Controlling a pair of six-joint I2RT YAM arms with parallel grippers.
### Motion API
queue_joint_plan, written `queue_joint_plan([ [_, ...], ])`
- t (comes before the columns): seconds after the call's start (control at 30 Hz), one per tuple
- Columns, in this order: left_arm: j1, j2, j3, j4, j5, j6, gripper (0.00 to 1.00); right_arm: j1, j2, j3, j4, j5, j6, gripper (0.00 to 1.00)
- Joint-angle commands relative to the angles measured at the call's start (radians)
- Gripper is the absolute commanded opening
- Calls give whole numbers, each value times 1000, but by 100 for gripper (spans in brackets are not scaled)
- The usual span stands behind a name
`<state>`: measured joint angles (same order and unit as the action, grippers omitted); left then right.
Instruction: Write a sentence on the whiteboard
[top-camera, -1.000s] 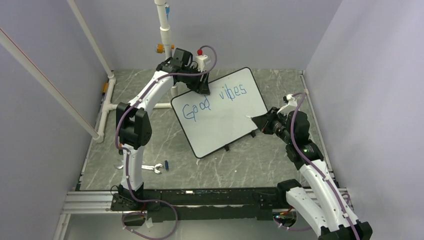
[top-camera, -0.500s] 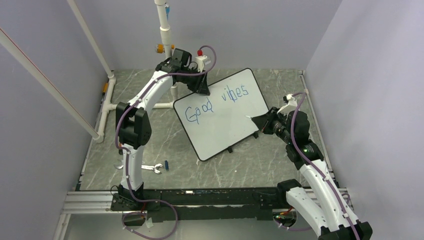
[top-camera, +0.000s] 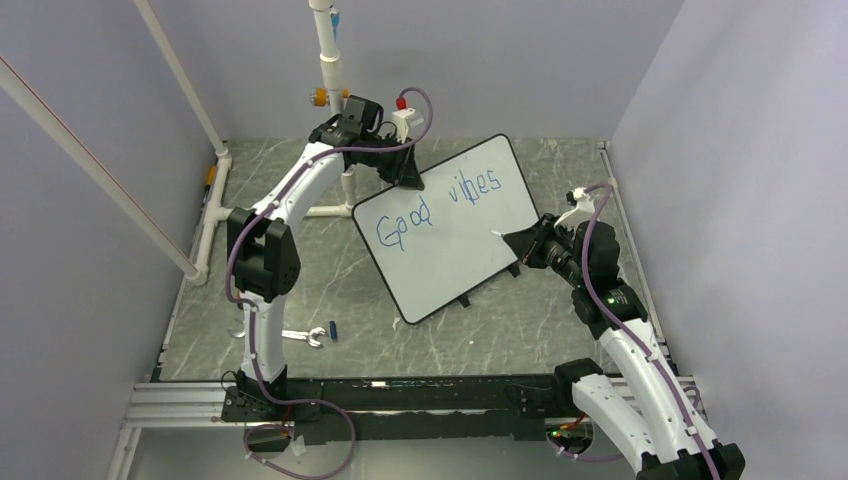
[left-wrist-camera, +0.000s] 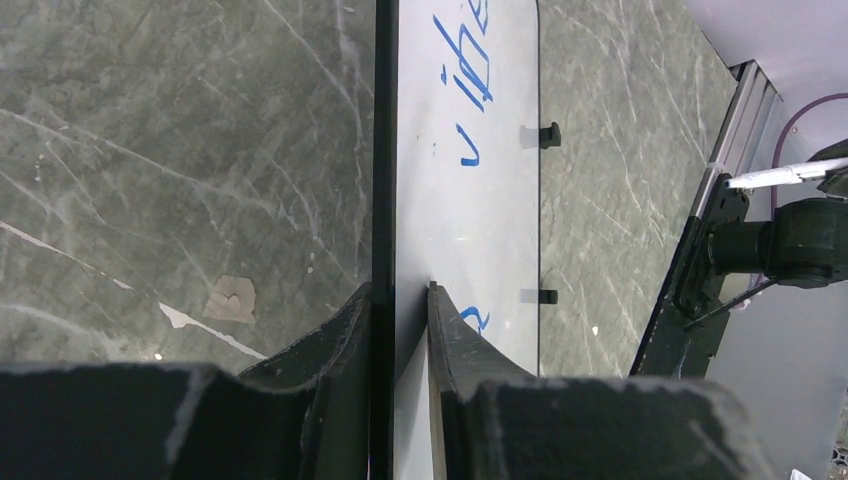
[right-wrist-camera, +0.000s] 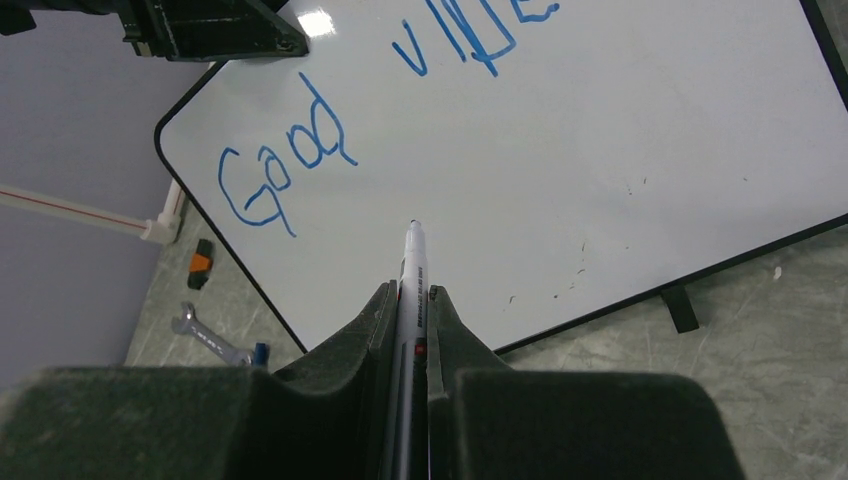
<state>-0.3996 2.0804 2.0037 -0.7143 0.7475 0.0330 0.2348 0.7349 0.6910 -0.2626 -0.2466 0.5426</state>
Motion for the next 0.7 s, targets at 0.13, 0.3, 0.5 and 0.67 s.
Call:
queue_joint_plan([
  [0.13,-16,-124,8,15,-10,68,3,2,1,54,5,-22,4,0],
  [0.3,-21,-148,-7,-6,-81,102,0,3,6,60,-3,-16,5,0],
  [0.5,-33,-171,-32,12,-107,96,0,3,1,77,-32,0,-1,0],
  [0.67,-54,-190,-64,27,-152,72,0,3,10,88,-45,16,-12,0],
])
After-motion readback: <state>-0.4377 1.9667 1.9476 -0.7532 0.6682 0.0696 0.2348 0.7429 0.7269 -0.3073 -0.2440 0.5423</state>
